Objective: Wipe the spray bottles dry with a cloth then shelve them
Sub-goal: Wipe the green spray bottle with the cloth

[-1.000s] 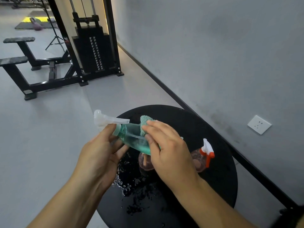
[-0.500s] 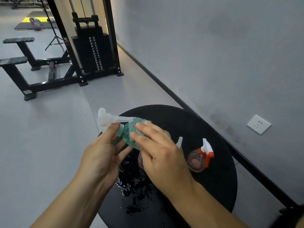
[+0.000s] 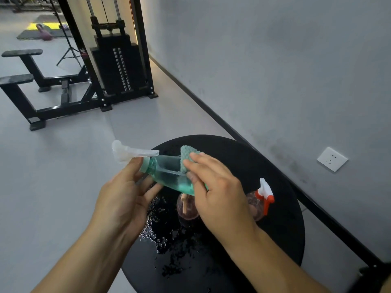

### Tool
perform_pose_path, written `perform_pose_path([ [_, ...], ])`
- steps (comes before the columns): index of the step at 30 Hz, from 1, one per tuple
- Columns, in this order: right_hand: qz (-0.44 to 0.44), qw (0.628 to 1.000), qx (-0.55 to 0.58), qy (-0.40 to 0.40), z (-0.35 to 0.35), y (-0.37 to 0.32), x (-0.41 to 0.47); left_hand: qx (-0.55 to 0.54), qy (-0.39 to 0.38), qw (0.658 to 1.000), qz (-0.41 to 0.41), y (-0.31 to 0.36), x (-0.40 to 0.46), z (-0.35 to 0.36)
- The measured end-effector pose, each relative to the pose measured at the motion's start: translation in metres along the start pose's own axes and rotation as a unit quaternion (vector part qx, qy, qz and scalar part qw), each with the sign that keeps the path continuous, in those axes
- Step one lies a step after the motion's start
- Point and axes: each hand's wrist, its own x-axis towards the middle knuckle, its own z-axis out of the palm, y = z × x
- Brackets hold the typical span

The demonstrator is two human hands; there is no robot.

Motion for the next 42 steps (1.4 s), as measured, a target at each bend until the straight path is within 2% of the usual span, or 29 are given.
perform_pose_path([
  [2, 0.014, 1.0, 0.002, 0.0, 0.001, 0.0, -0.001, 0.0, 0.007, 1.0, 0.006, -0.001, 0.001, -0.001],
  [7, -0.034, 0.999, 0.01, -0.024, 0.004, -0.005, -0.005, 0.009, 0.004, 1.0, -0.002, -0.009, 0.002, -0.001],
  [12, 0.051, 0.998, 0.028, 0.011, -0.004, 0.008, 0.003, -0.012, 0.025, 0.999, 0.033, -0.003, 0.002, 0.001],
  [19, -0.003, 0.999, 0.038, -0.012, 0.0, -0.003, 0.0, -0.009, 0.011, 0.999, 0.03, -0.006, 0.003, -0.001],
  [25, 0.064, 0.997, 0.039, 0.026, -0.009, 0.007, 0.009, -0.028, 0.005, 0.998, 0.053, -0.003, 0.004, 0.002],
  [30, 0.002, 0.999, 0.031, -0.015, -0.002, -0.001, 0.001, -0.007, 0.002, 0.999, 0.037, -0.009, 0.003, 0.002],
  [36, 0.067, 0.996, 0.046, 0.031, -0.014, 0.01, 0.01, -0.022, -0.004, 0.998, 0.051, -0.003, 0.003, 0.002],
  [42, -0.003, 0.999, 0.032, -0.029, -0.005, -0.005, 0.001, 0.0, -0.035, 0.999, 0.031, -0.013, 0.001, 0.002],
])
